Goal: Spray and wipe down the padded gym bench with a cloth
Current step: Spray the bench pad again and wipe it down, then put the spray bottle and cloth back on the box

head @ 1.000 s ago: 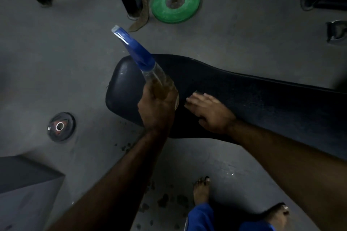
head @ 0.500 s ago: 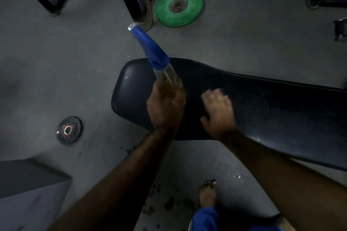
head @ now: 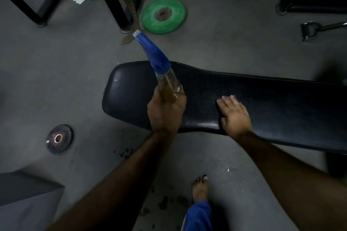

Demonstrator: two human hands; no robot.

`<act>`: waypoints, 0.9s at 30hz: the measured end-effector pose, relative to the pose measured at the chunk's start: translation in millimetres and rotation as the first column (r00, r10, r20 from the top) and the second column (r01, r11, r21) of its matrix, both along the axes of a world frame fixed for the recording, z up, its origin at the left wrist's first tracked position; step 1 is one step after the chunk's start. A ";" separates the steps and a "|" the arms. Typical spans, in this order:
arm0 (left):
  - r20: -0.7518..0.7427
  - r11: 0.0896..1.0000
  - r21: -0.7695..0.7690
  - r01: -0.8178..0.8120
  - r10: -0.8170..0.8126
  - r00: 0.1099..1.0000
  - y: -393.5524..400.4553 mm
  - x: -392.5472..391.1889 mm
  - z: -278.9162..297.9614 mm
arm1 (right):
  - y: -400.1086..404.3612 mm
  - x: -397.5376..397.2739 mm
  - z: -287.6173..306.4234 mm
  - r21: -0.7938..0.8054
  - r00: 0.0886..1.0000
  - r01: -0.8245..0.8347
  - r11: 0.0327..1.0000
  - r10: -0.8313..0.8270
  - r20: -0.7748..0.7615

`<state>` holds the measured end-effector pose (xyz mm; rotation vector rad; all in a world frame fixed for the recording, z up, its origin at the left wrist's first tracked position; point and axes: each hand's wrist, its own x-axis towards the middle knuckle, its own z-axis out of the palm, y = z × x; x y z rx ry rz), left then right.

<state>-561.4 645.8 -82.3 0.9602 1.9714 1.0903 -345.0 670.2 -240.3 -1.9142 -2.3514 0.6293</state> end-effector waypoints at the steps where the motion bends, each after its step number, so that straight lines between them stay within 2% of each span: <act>1: 0.002 1.000 -0.003 -0.004 0.004 1.000 -3.9 3.6 4.7 | -9.7 -0.5 5.4 -0.021 0.998 0.068 0.997 -0.069 -0.012; 4: -0.005 0.999 -0.052 -0.007 0.007 1.000 -20.2 19.4 26.5 | -65.0 -5.8 20.5 -0.224 0.988 -0.100 0.969 0.071 -0.134; 5: -0.008 0.998 -0.069 0.003 -0.003 1.000 -27.4 25.8 36.8 | -82.8 -1.1 32.3 -0.298 0.984 -0.102 0.949 0.051 -0.172; 7: -0.034 0.995 -0.089 0.033 -0.037 0.999 -43.7 39.9 60.7 | -107.1 21.0 65.9 -0.306 0.961 0.055 0.950 -0.133 -0.242; 9: -0.085 0.994 -0.088 0.067 -0.074 0.994 -60.6 56.2 91.5 | -124.1 43.4 109.1 -0.260 0.889 0.220 0.940 -0.303 -0.343; 11: -0.147 0.988 -0.092 0.128 -0.141 0.979 -81.3 76.5 127.8 | -143.5 63.0 160.4 -0.231 0.837 0.272 0.934 -0.348 -0.423; 13: -0.193 0.977 -0.093 0.192 -0.207 0.959 -105.0 98.6 160.4 | -167.0 80.1 207.9 -0.285 0.764 0.323 0.902 -0.426 -0.485; 17: -0.241 0.952 -0.046 0.303 -0.305 0.922 -162.9 144.3 219.6 | -231.5 121.7 283.9 -0.296 0.626 0.495 0.817 -0.571 -0.531; 22: -0.287 0.845 -0.025 0.534 -0.518 0.806 -229.1 201.9 268.7 | -337.8 172.3 348.7 -0.247 0.470 0.695 0.675 -0.688 -0.553; 27: -0.255 0.649 -0.041 0.760 -0.742 0.620 -291.0 254.6 287.3 | -446.3 195.2 384.9 -0.249 0.236 0.862 0.441 -0.786 -0.572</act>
